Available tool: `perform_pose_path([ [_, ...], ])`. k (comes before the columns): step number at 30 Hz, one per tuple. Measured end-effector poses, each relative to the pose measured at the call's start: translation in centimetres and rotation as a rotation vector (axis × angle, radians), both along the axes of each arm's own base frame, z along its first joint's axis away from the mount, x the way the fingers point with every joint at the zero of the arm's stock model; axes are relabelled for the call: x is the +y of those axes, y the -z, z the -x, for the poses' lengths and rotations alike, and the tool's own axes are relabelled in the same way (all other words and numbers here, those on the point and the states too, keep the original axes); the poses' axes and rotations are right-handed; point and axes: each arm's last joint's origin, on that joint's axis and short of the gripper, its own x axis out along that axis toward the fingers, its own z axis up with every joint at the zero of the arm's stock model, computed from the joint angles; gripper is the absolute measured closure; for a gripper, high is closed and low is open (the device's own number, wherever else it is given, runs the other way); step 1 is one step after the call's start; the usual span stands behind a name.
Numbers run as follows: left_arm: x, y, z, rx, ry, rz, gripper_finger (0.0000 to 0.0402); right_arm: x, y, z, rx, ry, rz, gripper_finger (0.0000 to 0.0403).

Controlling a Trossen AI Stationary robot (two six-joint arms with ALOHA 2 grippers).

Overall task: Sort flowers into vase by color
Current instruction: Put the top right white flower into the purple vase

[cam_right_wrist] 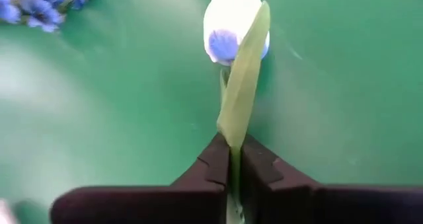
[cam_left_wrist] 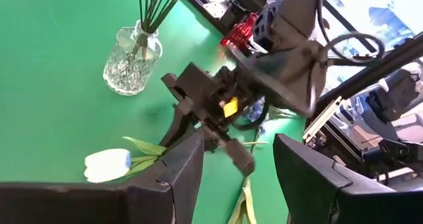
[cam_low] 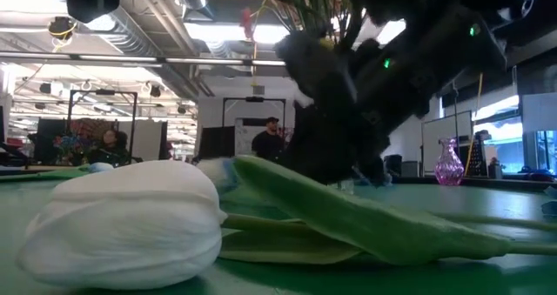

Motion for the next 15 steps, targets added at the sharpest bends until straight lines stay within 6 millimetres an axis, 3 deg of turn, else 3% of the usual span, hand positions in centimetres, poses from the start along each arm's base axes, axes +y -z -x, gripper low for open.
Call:
perform_pose_path([
  [3,-0.2,-0.1,0.2,-0.015,-0.014,-0.009,0.0224,0.7,-3.4,0.4,-0.081,-0.054,-0.060,0.0379],
  [7,-0.2,-0.1,0.2,-0.022,-0.017,-0.007,0.0224,1.8,-9.8,2.1,-0.251,-0.252,-0.046,0.0395],
  [11,-0.2,-0.1,0.2,-0.021,-0.019,-0.011,0.0224,1.9,-17.4,5.1,-0.505,-0.462,-0.012,0.0388],
  [15,0.3,-0.1,-0.1,-0.025,-0.050,-0.032,0.0224,0.1,-24.0,9.3,-0.738,-0.528,0.053,0.0390],
])
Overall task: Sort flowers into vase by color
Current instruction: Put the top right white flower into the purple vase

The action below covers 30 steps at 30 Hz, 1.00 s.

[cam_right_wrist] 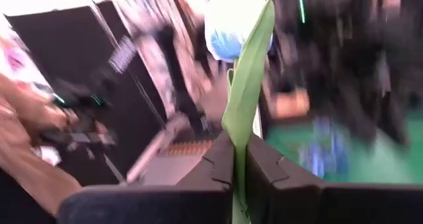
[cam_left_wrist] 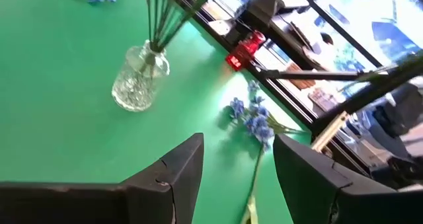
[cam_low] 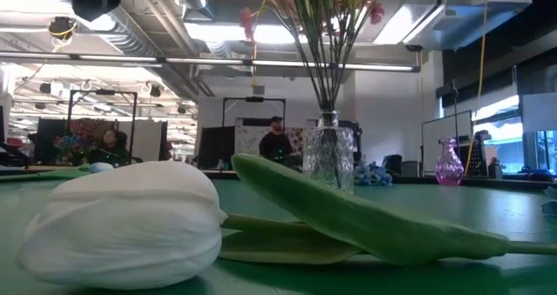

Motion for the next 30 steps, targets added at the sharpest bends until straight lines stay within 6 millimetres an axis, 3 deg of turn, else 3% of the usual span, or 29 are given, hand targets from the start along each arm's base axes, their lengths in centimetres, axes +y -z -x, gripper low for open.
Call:
perform_pose_path([
  [6,1.1,0.0,-0.7,-0.009,-0.057,0.012,0.0224,-4.8,-7.0,6.2,-0.337,0.112,0.102,0.0392],
  [12,1.9,-0.4,-1.3,-0.052,-0.127,-0.006,0.0224,-10.3,-9.9,10.6,-0.478,0.389,0.247,0.0397],
  [19,3.0,-0.5,-1.9,-0.067,-0.188,-0.003,0.0224,-16.7,-9.8,11.8,-0.342,0.905,0.524,0.0395],
  [23,4.4,-0.5,-2.5,-0.076,-0.261,-0.013,0.0224,-20.4,-8.9,12.2,-0.290,1.133,0.587,0.0398],
  [30,7.3,-0.6,-3.6,-0.086,-0.374,-0.011,0.0224,-25.6,-3.5,15.5,-0.291,1.513,0.646,0.0399],
])
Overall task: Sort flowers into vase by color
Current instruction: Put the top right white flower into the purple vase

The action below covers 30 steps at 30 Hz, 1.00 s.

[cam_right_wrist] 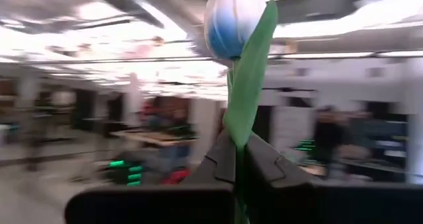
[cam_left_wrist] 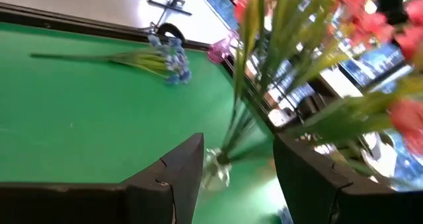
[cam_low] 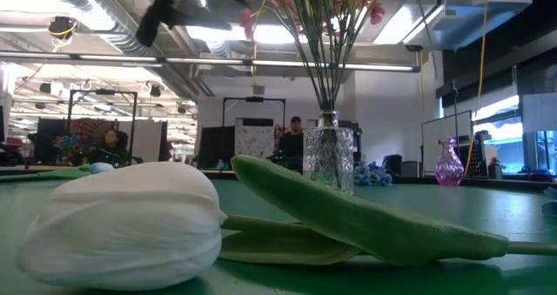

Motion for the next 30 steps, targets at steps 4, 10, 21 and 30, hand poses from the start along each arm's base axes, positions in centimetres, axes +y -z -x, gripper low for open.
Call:
perform_pose_path([
  [4,1.7,0.0,-0.5,0.005,-0.045,0.004,0.0224,-2.6,3.3,1.3,-0.019,0.142,-0.014,0.0396],
  [10,5.4,0.1,-1.2,0.069,-0.124,-0.033,0.0224,-4.6,4.6,1.8,0.008,0.224,0.057,0.0399],
  [21,12.4,-0.3,-0.9,0.226,-0.104,-0.089,0.0224,-8.7,7.6,0.5,0.171,0.361,0.017,0.0399],
  [30,14.6,-0.9,1.8,0.462,-0.171,-0.206,0.0224,-10.9,8.5,1.8,0.193,0.411,0.026,0.0399],
])
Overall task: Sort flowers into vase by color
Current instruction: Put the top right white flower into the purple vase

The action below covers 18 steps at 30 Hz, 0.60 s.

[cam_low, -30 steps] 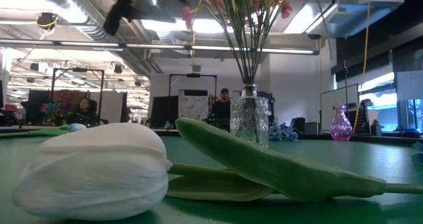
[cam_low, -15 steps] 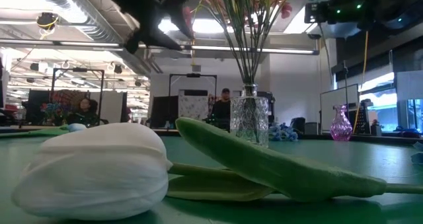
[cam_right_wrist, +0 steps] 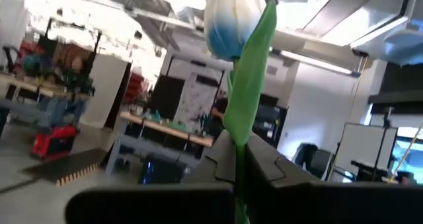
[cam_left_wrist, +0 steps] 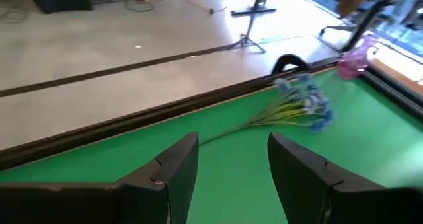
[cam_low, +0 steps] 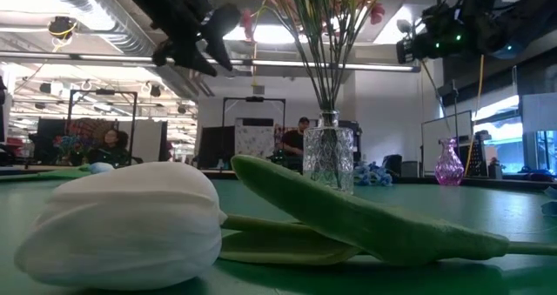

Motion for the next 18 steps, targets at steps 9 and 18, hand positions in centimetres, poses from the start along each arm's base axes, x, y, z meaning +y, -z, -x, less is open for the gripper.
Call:
perform_pose_path([
  [9,0.6,0.2,0.7,0.035,-0.047,0.017,0.0224,-1.7,1.1,0.6,-0.024,0.015,0.001,0.0397],
  [18,0.6,-0.5,1.2,0.047,-0.038,-0.023,0.0224,-2.3,2.4,0.5,-0.023,0.013,-0.047,0.0397],
])
